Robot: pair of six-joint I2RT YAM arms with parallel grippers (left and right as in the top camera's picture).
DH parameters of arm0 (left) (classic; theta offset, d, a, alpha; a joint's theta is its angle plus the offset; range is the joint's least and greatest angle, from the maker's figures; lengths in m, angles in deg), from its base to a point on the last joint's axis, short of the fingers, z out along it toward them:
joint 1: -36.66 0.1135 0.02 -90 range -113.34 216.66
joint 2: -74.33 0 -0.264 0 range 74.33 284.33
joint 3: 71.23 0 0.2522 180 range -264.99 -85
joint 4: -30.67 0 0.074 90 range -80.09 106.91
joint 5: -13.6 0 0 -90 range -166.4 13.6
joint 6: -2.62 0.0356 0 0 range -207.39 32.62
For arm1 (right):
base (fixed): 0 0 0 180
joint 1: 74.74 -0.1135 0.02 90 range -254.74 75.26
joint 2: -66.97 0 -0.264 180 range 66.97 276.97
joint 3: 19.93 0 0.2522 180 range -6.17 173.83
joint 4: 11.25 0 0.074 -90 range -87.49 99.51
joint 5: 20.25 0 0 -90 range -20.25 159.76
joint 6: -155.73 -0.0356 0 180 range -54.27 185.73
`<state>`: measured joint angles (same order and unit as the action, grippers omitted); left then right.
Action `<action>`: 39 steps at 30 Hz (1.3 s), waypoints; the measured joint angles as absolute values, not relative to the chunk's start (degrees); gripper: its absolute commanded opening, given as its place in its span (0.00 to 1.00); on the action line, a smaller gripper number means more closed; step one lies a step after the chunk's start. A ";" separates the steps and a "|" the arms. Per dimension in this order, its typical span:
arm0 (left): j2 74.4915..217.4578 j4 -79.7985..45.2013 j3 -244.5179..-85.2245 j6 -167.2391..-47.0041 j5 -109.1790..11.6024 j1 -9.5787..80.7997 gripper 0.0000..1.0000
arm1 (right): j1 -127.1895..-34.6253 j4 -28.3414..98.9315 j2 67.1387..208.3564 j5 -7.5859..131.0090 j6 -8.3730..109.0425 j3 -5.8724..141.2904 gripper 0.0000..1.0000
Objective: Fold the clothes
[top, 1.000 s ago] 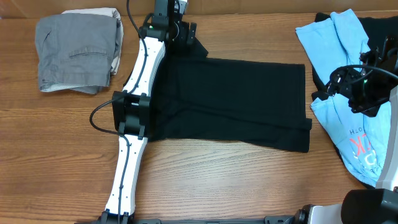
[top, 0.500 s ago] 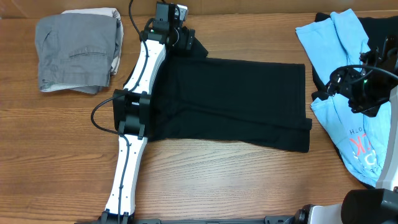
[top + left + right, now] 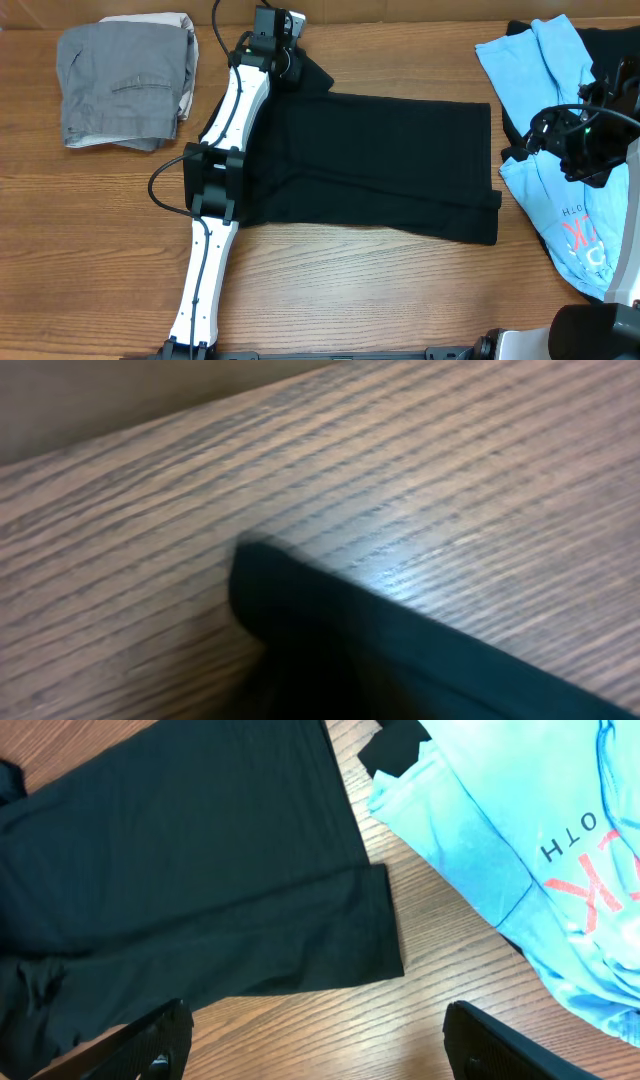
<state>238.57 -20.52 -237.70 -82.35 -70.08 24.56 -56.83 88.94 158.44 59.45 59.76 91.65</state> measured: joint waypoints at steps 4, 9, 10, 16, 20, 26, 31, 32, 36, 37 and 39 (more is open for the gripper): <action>238.44 -21.48 -238.16 -82.50 -70.16 24.15 0.04 | -56.83 87.85 158.44 59.47 59.76 91.65 0.84; 238.48 -27.34 -242.18 -82.50 -70.27 24.15 0.04 | -56.83 87.11 158.44 59.45 59.76 91.65 0.82; 238.48 -28.96 -243.82 -82.50 -70.49 24.15 0.04 | -56.83 86.82 158.44 59.45 59.76 91.65 0.80; 238.48 -41.07 -257.39 -83.00 -72.83 24.17 0.04 | -56.83 82.76 158.44 59.45 59.73 91.65 0.77; 237.44 -48.39 -263.14 -84.97 -74.08 24.32 0.04 | -57.53 77.64 159.03 59.54 59.76 91.65 0.76; 236.23 -51.28 -263.56 -88.12 -74.47 24.41 0.04 | -62.82 66.23 166.68 59.97 59.73 91.78 0.77; 236.23 -53.85 -263.56 -89.01 -73.33 24.41 0.04 | -66.54 55.76 176.53 63.49 58.25 91.74 0.77; 236.23 -54.20 -263.56 -89.06 -73.16 24.41 0.04 | -66.78 54.21 178.30 64.15 57.81 91.74 0.77; 236.23 -55.38 -263.56 -89.38 -72.94 24.41 0.04 | -66.86 49.56 184.16 65.79 56.54 91.74 0.75; 236.23 -55.56 -263.56 -89.41 -72.94 24.41 0.04 | -66.86 48.90 185.54 66.09 56.35 91.74 0.75; 236.23 -55.80 -263.56 -89.63 -72.87 24.41 0.04 | -66.86 47.74 187.68 66.42 56.13 91.74 0.75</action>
